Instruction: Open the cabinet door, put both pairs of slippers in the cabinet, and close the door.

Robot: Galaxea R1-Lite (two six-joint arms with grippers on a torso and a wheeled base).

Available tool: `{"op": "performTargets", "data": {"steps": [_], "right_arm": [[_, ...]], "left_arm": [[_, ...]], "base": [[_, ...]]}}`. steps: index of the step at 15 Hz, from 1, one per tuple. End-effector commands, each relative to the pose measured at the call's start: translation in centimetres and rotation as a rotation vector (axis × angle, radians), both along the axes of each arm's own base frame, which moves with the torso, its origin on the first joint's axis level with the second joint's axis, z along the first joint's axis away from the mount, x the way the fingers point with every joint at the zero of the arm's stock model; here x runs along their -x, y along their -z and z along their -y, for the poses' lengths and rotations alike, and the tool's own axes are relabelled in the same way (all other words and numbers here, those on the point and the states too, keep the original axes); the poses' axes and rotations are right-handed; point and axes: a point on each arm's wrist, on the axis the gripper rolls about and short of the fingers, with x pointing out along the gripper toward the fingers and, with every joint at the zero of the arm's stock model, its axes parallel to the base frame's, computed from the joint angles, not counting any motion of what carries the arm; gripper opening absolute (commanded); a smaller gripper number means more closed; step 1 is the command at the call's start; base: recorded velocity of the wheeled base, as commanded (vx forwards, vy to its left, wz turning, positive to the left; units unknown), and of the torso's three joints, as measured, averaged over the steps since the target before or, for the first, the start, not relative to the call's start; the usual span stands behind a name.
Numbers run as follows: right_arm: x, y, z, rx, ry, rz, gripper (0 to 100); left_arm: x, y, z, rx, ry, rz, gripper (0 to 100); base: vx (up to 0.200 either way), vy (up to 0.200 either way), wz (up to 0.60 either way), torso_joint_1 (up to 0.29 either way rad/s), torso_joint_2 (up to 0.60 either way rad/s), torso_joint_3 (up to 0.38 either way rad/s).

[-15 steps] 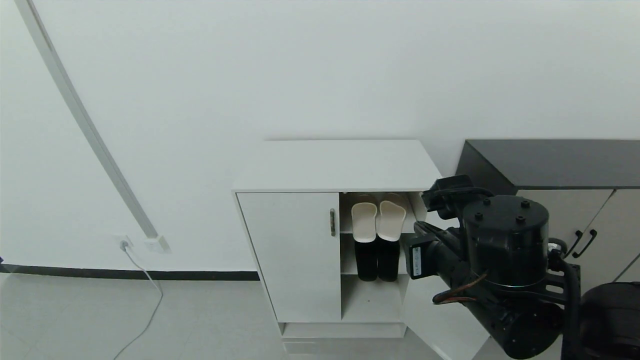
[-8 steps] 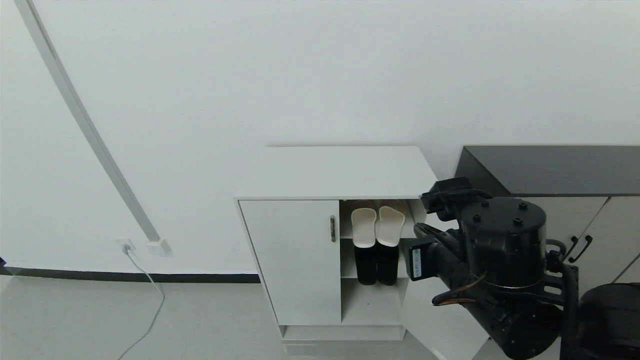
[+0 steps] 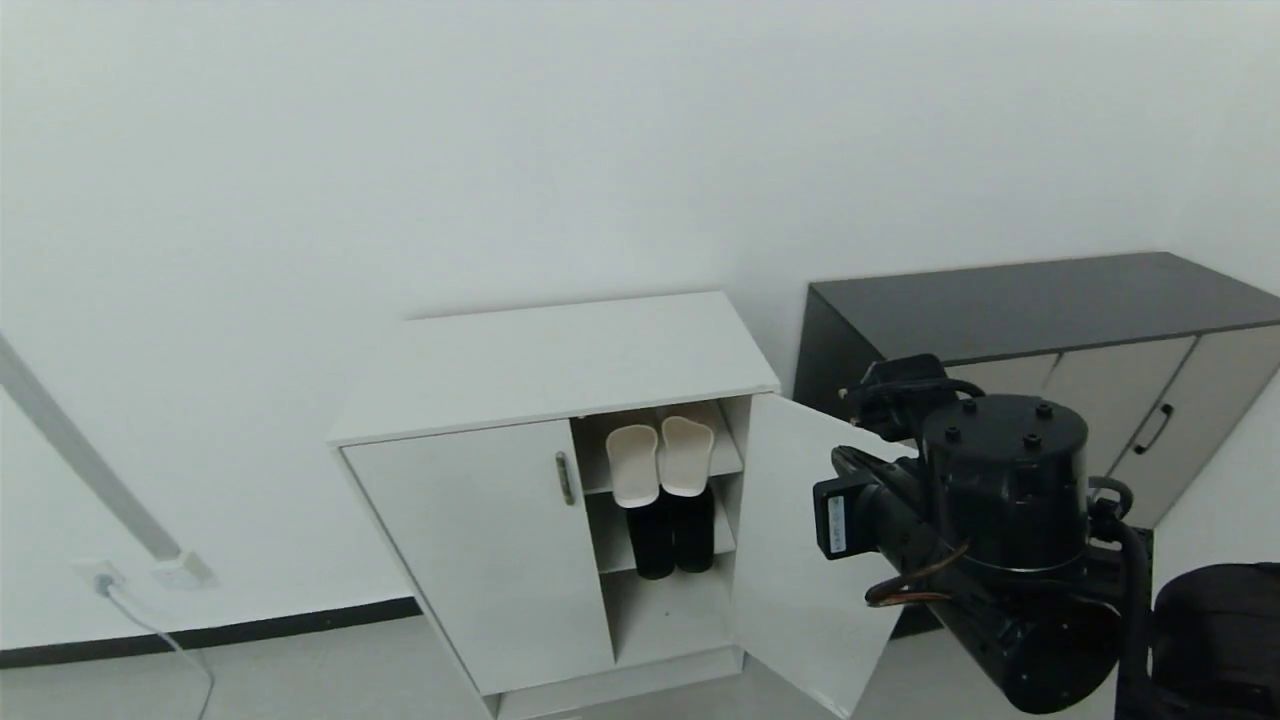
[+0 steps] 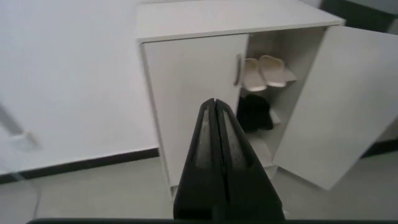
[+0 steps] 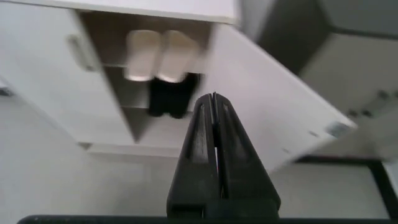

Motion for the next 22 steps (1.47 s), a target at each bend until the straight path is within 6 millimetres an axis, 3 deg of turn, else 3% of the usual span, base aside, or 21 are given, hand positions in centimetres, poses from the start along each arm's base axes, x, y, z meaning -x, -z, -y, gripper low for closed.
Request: {"op": "performTargets", "data": {"steps": [1,6,10,13,17,22], "right_arm": [[-0.9,0.1,0.6,0.003,0.035,-0.002,0],[-4.0,-0.3,2.0,-0.053,0.032,-0.001,0],[-6.9,-0.2,3.1,-0.062,0.110,0.007,0],[-9.4,-0.3,4.2,-0.077,0.129,0.011,0],[-14.4,1.3,5.8,-0.099,0.202,0.001,0],[-18.3,2.8,7.4,-0.115,0.251,-0.003,0]], "left_arm": [[0.0,0.0,0.0,0.000,-0.001,0.000,0],[0.0,0.0,0.0,0.003,-0.001,-0.002,0],[0.0,0.0,0.0,0.001,-0.002,-0.002,0],[0.0,0.0,0.0,0.003,-0.001,-0.002,0],[0.0,0.0,0.0,0.001,-0.001,-0.002,0],[0.0,0.0,0.0,0.001,-0.001,-0.002,0]], "base": [[0.000,0.000,0.00,0.000,0.00,0.000],[0.000,0.000,0.00,0.000,0.00,0.000],[-0.200,0.000,0.00,0.002,0.00,0.002],[0.000,0.000,0.00,0.000,0.00,0.000],[0.000,0.000,0.00,0.000,0.00,0.000],[0.000,0.000,0.00,0.000,0.00,0.000]]}}
